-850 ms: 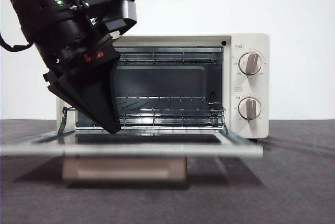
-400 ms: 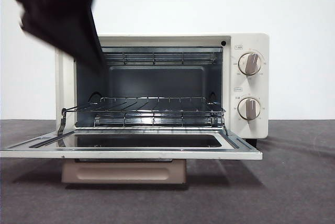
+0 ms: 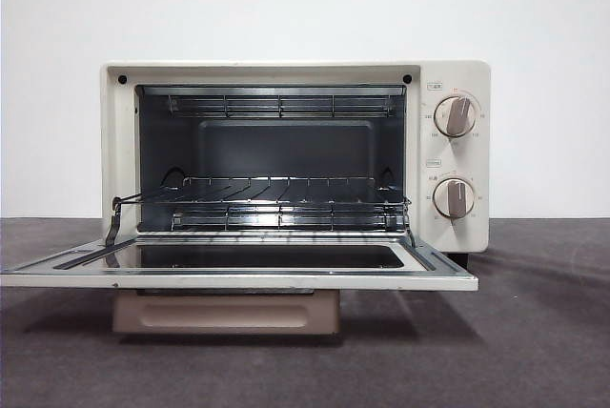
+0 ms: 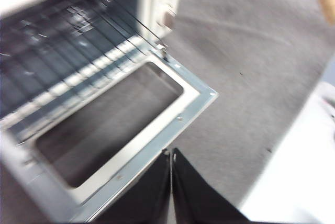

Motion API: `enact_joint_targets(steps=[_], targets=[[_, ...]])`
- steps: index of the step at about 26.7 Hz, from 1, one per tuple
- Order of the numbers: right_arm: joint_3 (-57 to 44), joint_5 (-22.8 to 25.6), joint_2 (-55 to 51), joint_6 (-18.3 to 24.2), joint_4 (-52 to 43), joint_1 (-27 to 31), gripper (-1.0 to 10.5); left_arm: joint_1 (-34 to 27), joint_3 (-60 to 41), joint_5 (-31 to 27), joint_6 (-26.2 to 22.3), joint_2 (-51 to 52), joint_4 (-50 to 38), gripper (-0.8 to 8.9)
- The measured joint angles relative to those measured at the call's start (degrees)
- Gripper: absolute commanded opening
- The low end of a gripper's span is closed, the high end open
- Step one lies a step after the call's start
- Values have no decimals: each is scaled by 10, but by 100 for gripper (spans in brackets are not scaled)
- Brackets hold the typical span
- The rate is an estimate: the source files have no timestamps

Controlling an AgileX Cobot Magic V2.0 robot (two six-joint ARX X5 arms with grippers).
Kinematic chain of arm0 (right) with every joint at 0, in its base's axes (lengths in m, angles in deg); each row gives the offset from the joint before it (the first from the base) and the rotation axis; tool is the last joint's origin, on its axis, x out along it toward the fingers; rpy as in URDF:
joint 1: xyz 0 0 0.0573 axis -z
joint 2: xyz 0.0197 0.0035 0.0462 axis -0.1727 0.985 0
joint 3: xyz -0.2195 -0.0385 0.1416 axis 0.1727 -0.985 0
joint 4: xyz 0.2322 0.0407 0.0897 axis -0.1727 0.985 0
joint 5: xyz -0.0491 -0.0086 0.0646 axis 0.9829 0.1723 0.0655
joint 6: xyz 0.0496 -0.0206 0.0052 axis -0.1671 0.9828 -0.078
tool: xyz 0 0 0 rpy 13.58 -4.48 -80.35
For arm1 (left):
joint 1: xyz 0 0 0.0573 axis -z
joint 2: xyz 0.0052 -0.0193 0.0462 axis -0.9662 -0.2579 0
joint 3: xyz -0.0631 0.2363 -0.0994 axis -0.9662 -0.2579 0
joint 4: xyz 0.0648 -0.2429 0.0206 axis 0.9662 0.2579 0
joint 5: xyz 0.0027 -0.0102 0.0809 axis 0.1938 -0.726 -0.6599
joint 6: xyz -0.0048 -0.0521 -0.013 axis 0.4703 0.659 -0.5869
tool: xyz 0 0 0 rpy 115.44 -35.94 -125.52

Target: The left arm flap open the oven, the right arm pick bread and place it into oven, the left arm flap close the oven

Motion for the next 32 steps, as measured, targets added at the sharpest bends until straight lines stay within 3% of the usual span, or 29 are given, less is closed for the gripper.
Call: enact_joint_targets(steps=[5, 11, 16, 32], targets=[[-1, 15, 78, -4, -68, -60, 190, 0, 7, -45, 17, 62, 38, 10], [-1, 96, 182, -37, -182, -143, 190, 0, 12, -46, 32, 117, 39, 10], [-1, 136, 269, -72, -287, -186, 190, 0, 18, -71, 48, 141, 65, 10], [-1, 267, 449, -124, -507, -199, 190, 0, 52, -88, 63, 151, 134, 10]])
